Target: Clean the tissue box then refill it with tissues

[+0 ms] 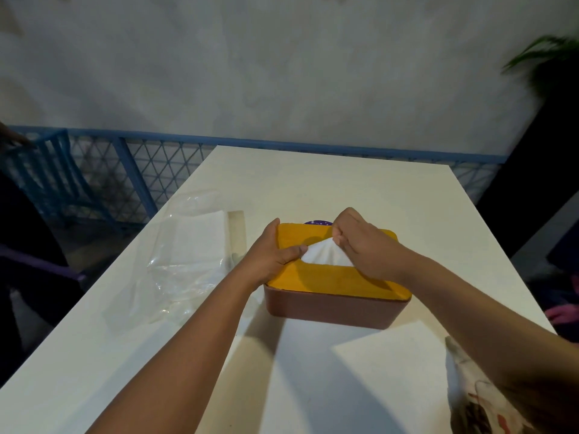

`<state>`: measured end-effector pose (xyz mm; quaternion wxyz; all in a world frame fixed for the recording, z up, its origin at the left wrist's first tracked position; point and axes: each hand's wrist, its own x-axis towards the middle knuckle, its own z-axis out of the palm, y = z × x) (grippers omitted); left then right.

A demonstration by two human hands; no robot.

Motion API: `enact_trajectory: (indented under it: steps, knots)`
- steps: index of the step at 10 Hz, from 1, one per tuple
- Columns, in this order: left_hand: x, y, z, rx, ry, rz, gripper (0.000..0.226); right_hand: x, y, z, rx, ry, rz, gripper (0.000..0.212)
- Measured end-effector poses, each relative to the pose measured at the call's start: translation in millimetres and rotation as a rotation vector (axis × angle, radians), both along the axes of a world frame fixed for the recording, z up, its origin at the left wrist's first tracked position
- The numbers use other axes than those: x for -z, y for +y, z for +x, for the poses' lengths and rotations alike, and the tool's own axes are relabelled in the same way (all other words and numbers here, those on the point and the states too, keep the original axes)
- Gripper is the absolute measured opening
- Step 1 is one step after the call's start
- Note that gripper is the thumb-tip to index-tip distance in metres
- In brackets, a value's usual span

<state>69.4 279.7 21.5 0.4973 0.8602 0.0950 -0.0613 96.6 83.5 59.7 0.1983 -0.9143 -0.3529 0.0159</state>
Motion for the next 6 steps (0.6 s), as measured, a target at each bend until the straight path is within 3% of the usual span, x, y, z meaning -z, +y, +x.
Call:
enact_trajectory:
  steps: [4, 5, 6]
  knots:
    - [-12, 10, 0, 0.106, 0.109, 0.027, 0.083, -6, -3, -3, 0.135, 0.089, 0.145, 0.02]
    - [-24, 9, 1, 0.085, 0.12, 0.085, 0.077, -7, -6, -3, 0.223, 0.03, 0.221, 0.023]
    - [-38, 1, 5, 0.003, 0.018, 0.176, 0.069, -12, -8, 3, 0.372, -0.05, 0.345, 0.02]
